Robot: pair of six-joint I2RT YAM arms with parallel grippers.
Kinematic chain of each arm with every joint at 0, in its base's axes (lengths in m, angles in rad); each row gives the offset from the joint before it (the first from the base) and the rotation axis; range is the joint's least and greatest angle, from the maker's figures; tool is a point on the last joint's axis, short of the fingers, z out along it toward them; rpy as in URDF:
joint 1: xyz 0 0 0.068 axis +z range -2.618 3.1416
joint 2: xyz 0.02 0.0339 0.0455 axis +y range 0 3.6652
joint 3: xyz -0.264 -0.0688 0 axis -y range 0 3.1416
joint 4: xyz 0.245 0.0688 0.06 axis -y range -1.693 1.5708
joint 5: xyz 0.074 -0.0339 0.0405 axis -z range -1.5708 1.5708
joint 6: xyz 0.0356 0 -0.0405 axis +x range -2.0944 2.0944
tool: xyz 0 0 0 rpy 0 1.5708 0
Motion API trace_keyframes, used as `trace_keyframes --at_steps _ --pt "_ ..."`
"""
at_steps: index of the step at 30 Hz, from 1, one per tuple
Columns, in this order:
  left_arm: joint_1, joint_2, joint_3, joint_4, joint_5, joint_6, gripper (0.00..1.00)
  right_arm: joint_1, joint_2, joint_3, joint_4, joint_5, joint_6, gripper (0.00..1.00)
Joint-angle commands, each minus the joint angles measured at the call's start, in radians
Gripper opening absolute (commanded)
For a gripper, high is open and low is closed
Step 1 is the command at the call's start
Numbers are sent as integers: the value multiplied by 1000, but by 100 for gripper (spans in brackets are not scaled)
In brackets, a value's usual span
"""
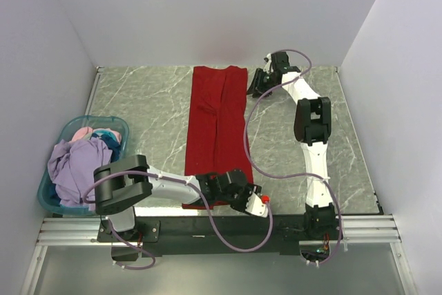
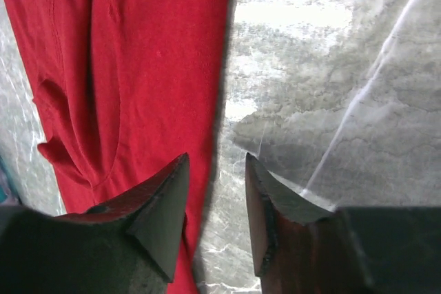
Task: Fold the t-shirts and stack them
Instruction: Fold the tshirt
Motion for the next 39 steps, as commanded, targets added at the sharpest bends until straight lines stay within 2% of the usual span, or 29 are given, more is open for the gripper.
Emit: trace_keyframes --at_steps 1,3,5,9,15,22,34,39 --pt "-3 16 26 29 2 22 52 3 15 46 7 27 24 47" --pt "-4 32 34 23 -12 7 48 3 15 45 8 31 37 52" --pt "0 46 40 17 -18 -2 44 3 18 43 7 32 51 53" --pt "6 53 32 29 -24 -15 27 3 28 45 2 40 71 54" --pt "8 33 20 12 -6 -24 8 3 45 66 -9 63 86 54" --pt "9 3 9 -5 14 -41 5 5 62 79 7 51 111 54" --pt "3 -20 8 -34 40 -58 3 14 96 69 46 8 154 42" --pt "-1 -33 2 -49 47 -64 3 19 102 78 57 11 172 41"
